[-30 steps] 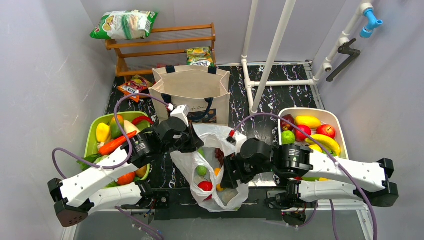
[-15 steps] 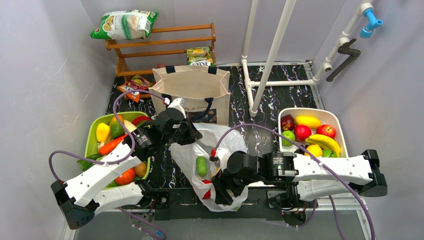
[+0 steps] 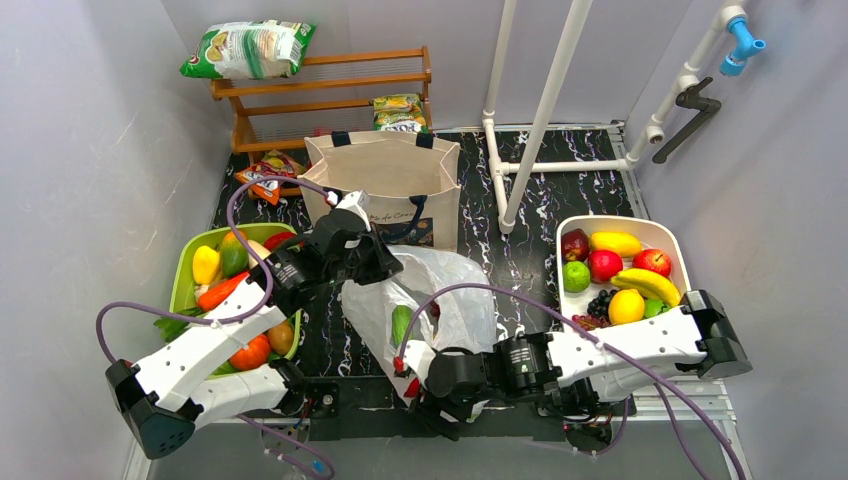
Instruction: Place the mixed food into the grocery bags and tie them
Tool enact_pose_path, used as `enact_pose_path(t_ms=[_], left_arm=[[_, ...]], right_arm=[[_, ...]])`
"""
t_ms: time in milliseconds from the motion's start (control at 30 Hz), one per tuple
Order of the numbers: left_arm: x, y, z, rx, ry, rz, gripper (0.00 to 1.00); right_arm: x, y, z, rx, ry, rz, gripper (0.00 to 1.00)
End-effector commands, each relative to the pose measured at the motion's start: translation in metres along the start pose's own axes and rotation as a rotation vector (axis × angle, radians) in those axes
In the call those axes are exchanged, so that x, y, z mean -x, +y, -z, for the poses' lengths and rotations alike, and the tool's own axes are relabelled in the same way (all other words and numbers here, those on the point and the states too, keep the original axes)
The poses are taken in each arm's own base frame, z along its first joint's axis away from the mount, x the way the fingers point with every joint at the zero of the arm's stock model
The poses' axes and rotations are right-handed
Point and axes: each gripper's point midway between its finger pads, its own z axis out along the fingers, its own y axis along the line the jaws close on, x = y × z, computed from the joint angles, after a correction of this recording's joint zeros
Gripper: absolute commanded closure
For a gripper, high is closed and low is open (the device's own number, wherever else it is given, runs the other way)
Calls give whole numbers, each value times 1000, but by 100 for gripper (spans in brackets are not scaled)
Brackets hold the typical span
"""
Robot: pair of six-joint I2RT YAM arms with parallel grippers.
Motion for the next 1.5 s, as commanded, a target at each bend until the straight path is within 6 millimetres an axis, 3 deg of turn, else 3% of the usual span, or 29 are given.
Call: enact_pose_path(t_ms=[0, 267, 400, 600, 633, 667, 800, 867, 900, 933, 967, 1000, 1067, 1200, 1333, 1467], left_arm=[[11, -7, 12, -30, -33, -7, 100], [10, -4, 13, -32, -37, 3, 100], [10, -4, 15, -33, -38, 3, 100], [9, -4, 16, -35, -37, 10, 100], [9, -3, 17, -36, -36, 10, 100], [8, -2, 20, -37, -35, 9, 100], [14, -5, 39, -41, -45, -19, 100], [19, -9, 50, -45, -52, -37, 100], [24, -13, 58, -48, -53, -58, 96], [24, -13, 66, -33, -36, -78, 77], [26, -17, 76, -38, -24, -103, 49], [27, -19, 87, -44, -14, -127, 30], [26, -19, 100, -40, 6, -143, 20], [26, -22, 136, -50, 17, -122, 14], [19, -33, 177, -146, 42, -111, 15], [-4, -21, 189, -181, 91, -152, 18]], right_arm=[[15, -5, -11, -51, -66, 79, 23], [17, -23, -24, -173, -106, 111, 33], [17, -23, -28, -174, -105, 129, 48], [17, -26, -28, -205, -97, 131, 99], [21, -36, -18, -275, -125, 97, 99], [36, -42, 7, -317, -196, 43, 99], [108, -59, 126, -387, -587, -114, 99], [139, -62, 158, -392, -704, -101, 99], [152, -65, 164, -415, -724, -97, 99], [162, -70, 166, -443, -725, -98, 99], [170, -73, 167, -462, -725, -102, 99], [177, -76, 168, -468, -732, -108, 99], [185, -78, 168, -462, -747, -126, 99], [198, -85, 174, -454, -776, -174, 99], [212, -85, 185, -452, -801, -199, 99], [222, -89, 189, -481, -803, -215, 99]])
